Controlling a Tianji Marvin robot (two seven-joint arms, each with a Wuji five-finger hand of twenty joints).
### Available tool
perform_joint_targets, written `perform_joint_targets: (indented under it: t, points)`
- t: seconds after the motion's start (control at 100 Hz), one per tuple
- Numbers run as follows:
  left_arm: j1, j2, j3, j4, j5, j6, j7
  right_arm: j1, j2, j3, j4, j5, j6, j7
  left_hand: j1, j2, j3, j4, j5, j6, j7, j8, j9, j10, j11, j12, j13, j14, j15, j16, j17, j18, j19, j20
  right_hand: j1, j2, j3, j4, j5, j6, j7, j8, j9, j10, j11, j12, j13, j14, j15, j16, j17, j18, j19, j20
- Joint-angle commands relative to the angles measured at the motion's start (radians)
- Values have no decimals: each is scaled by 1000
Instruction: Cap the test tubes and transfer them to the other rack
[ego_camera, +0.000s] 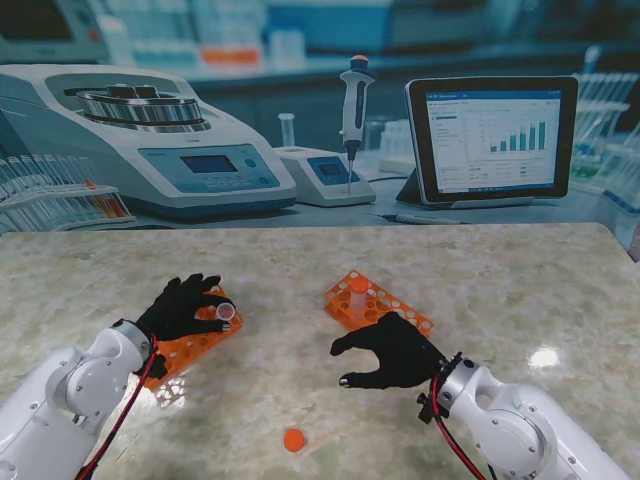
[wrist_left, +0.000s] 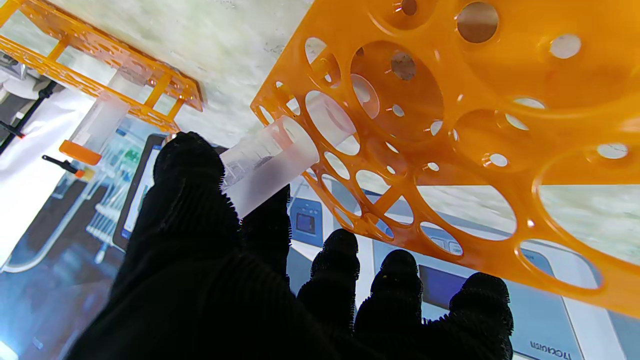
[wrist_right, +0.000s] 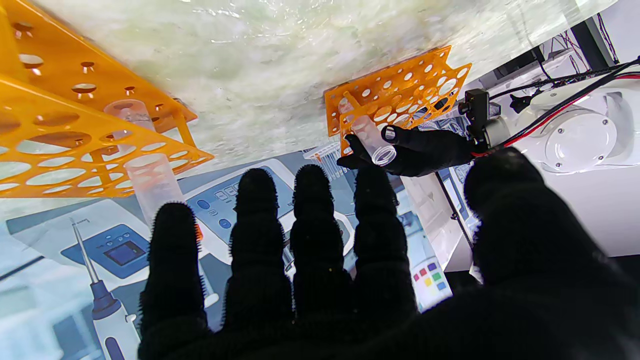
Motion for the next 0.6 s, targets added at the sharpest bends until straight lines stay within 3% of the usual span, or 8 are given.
perform_joint_targets:
  t: [0.0,0.19,0.59]
  points:
    - [8,-1,-2,2,3,-2,-4,-3,-1,-5,3,3,5,4,105,41,35,10,136,-163,208,75,13,-24,10,12,12,-29,-5,-6,-6,-24,-56,-29,-36,36,-16,20,-6,-7,5,7,-4,-24,-8,2,-22,-23,-12,-13,-22,20,-5,-15]
    - [12,-4,-8,9,4,0,14,-1,-1,-8,4,3,7,5,163,51,42,18,157,-177,280,105,30,-27,17,17,28,-26,-2,-2,-7,-22,-55,-18,-37,37,-17,20,-5,-6,6,8,-5,-27,-9,1,-23,-21,-13,-13,-23,21,-5,-15]
    - [20,-3,-29,16,38,12,31,5,0,-15,6,9,12,12,149,48,26,18,115,-163,246,45,35,-12,17,19,19,-22,-7,-3,-8,-22,-59,-13,-35,41,-19,20,-4,-8,7,9,-4,-24,-8,2,-22,-22,-12,-13,-23,20,-6,-15]
